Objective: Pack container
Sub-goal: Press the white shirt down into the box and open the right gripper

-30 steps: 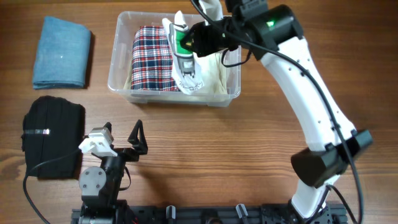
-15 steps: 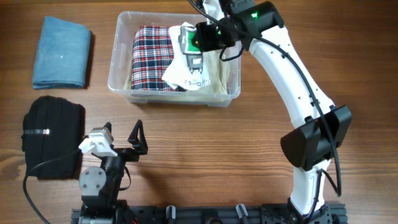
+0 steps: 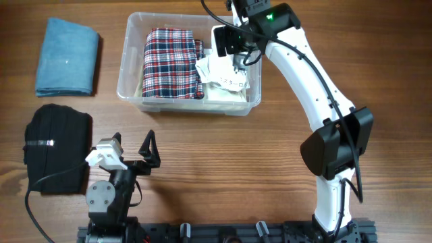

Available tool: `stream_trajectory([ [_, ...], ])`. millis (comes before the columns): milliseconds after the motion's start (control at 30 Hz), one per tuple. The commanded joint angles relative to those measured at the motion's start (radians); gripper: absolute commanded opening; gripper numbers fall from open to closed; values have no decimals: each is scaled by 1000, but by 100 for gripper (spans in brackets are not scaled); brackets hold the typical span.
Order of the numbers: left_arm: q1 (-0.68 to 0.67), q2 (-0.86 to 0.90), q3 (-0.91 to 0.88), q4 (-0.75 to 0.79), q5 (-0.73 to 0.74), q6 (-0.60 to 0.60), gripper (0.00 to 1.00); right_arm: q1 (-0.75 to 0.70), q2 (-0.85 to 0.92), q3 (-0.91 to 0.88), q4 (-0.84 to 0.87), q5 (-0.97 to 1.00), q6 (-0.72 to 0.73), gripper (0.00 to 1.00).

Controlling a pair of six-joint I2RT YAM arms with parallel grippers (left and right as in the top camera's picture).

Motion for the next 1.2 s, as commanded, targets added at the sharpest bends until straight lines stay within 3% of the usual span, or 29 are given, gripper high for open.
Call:
stream_trajectory([
  [0, -5, -8, -6, 3, -6, 16, 100, -5, 8, 13, -2, 202, -19, 95],
  [67, -5, -8, -6, 3, -6, 16, 100, -5, 5, 30, 5, 322, -77, 91],
  [133, -5, -8, -6, 3, -6, 16, 100, -5, 6, 29, 11, 274, -78, 77],
  [300, -5, -8, -6, 3, -6, 16, 100, -4, 17, 29, 43, 161, -75, 4],
  [867, -5, -8, -6, 3, -6, 16, 100, -2, 358, -9, 132, 132, -119, 4],
  [1100, -5, -7, -6, 3, -6, 16, 100, 0, 335, -8, 171, 118, -182, 6],
  [1167, -5, -7, -6, 3, -6, 16, 100, 0, 277, -8, 155, 114, -182, 15],
])
